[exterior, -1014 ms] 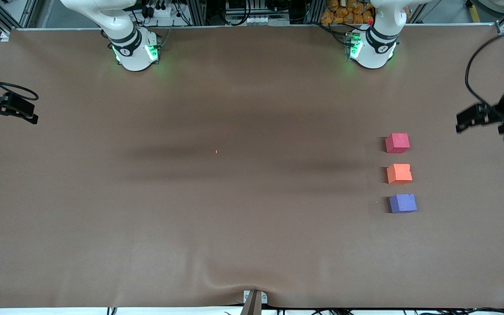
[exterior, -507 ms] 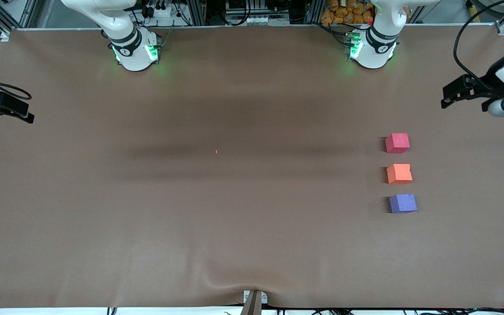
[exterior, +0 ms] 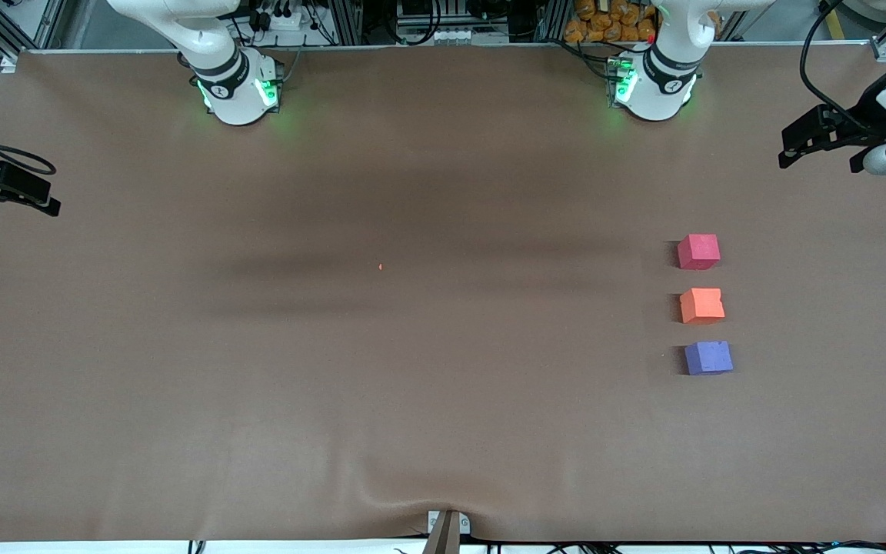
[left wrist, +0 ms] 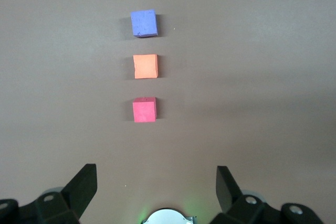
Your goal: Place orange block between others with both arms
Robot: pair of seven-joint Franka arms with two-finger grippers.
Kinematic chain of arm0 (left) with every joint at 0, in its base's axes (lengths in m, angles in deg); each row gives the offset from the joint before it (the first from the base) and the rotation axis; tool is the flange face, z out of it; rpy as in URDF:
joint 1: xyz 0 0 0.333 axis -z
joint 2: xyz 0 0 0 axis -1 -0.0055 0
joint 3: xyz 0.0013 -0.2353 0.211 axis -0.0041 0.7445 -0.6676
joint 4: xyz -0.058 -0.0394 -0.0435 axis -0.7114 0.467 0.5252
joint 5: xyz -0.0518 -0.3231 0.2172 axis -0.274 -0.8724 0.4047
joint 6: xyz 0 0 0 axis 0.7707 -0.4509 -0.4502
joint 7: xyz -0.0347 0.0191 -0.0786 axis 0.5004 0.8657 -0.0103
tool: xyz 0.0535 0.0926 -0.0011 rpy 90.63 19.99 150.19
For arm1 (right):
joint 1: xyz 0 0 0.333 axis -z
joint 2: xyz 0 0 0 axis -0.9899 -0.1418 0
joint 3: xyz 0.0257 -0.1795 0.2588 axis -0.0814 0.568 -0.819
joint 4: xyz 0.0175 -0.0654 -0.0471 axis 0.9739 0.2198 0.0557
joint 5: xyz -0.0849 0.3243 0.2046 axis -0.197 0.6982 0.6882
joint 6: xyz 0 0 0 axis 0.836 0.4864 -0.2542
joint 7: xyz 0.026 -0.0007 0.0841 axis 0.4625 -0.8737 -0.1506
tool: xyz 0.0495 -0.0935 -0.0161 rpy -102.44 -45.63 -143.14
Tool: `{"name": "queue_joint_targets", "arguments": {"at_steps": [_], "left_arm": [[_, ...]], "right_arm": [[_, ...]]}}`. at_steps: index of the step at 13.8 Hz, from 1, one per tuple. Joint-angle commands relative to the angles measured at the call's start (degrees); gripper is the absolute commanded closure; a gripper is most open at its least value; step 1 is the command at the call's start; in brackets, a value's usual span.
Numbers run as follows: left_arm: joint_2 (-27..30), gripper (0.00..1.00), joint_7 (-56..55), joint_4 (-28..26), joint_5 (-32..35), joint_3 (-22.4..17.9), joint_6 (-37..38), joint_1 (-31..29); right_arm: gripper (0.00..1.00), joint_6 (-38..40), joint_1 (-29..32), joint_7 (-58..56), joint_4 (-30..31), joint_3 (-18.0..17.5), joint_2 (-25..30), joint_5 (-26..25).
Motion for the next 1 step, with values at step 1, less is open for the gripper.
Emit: {"name": "queue_joint_targets", "arguments": {"at_steps": [1], "left_arm": [[-1.10,0.00,-0.33,1.15,-0.07,-0.45,-0.23,-0.20]], "right_arm": [[0.00,0.80,0.31,-0.84,0.51,-0.45,0.84,-1.74]]}}
